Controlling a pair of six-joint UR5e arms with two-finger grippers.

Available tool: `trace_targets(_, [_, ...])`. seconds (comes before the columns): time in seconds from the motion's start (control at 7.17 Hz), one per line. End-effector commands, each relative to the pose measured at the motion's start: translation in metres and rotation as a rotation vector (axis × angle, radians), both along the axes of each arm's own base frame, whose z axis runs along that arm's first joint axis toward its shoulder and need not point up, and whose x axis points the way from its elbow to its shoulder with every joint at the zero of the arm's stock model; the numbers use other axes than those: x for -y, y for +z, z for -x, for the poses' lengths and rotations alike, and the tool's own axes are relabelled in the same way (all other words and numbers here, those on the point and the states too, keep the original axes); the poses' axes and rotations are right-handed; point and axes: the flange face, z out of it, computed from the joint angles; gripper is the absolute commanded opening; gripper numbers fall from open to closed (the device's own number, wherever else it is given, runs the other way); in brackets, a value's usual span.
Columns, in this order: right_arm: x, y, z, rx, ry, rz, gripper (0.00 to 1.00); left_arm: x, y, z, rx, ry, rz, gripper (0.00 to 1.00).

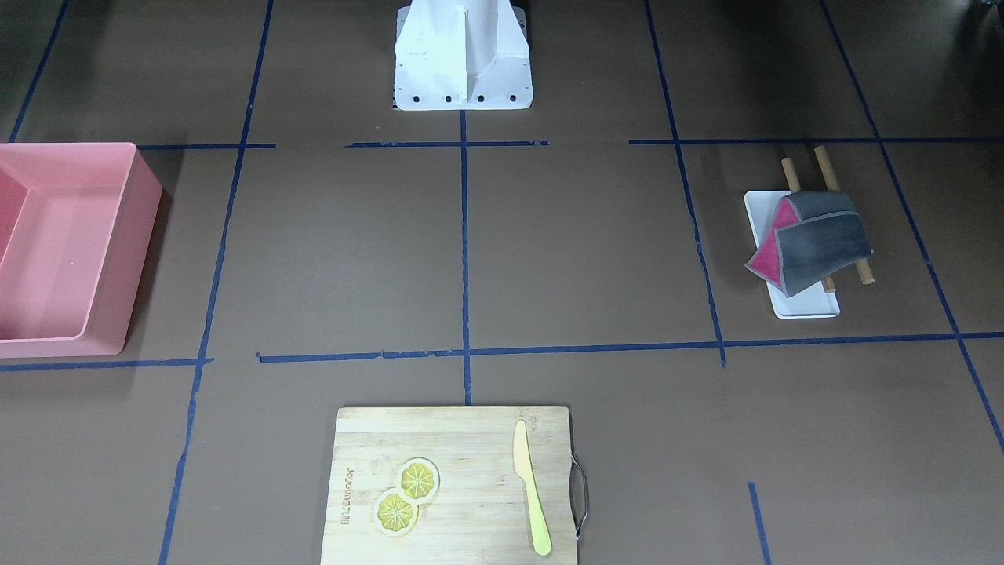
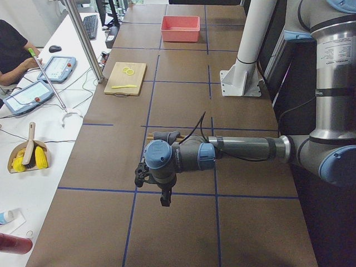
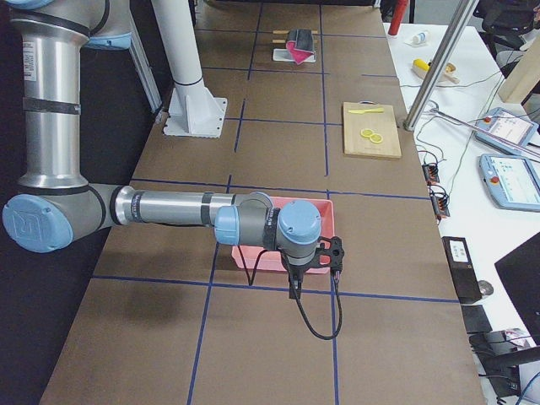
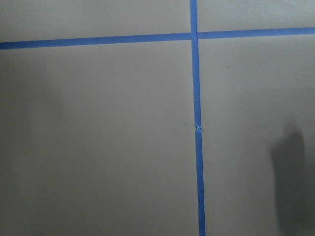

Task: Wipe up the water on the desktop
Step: 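Lower the left gripper toward the grey cloth on the white tray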

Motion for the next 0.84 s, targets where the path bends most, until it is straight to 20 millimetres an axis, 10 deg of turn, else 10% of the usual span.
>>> trace_targets(0.0, [0.0043, -0.0025, -0.0005, -0.003, 0.001, -0.003, 1.0, -0.0003, 0.0003, 0.0, 0.0, 0.0, 0.001, 1.0])
trace_targets(0.7, [0.0016, -0.0001, -0.0002, -0.001, 0.002, 0.002, 1.0, 0.0021, -0.0057, 0.0, -0.001, -0.001, -0.012, 1.0])
